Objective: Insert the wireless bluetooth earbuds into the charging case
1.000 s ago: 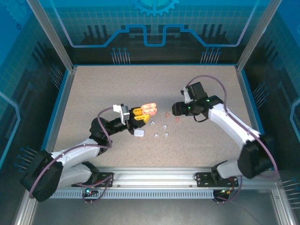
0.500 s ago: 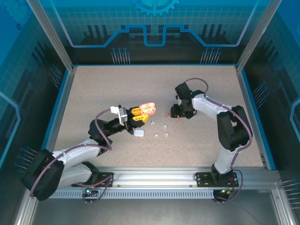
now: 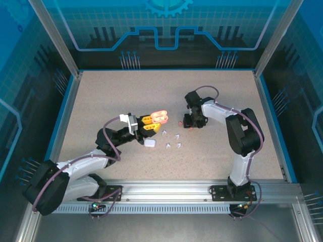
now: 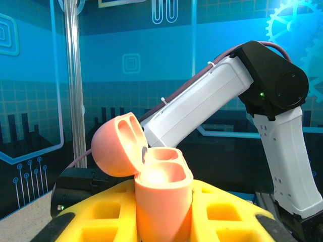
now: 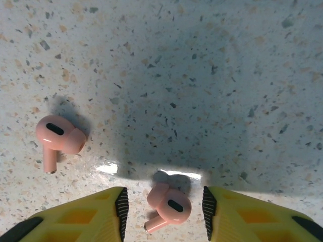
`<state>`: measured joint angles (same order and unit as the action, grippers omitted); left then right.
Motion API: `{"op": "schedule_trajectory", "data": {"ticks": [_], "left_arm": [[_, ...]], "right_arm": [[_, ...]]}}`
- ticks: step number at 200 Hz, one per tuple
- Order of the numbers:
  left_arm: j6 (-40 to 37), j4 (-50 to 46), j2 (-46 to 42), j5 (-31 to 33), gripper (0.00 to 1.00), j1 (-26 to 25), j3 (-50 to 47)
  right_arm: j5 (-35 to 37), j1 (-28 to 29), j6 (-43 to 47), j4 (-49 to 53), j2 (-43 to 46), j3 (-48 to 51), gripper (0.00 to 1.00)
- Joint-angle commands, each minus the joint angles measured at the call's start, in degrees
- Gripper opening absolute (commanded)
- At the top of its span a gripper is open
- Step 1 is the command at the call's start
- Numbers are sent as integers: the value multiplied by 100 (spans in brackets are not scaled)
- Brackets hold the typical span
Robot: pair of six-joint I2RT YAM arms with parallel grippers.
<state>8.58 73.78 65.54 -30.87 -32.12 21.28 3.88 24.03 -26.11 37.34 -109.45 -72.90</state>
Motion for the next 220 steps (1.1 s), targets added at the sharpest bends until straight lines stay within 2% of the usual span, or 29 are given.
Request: {"op": "schedule_trajectory", "data": {"ticks": [1, 98, 220], "left_arm": [[-169, 75, -34, 4, 0, -38, -18], [-244, -66, -146, 53, 0, -39, -36], [-343, -282, -266, 112, 0, -39, -54]], "right_arm": [[8, 75, -38, 146, -156, -198, 44], [23, 250, 78, 374, -465, -411, 35], [296, 339, 234, 694, -413, -378, 35]]}}
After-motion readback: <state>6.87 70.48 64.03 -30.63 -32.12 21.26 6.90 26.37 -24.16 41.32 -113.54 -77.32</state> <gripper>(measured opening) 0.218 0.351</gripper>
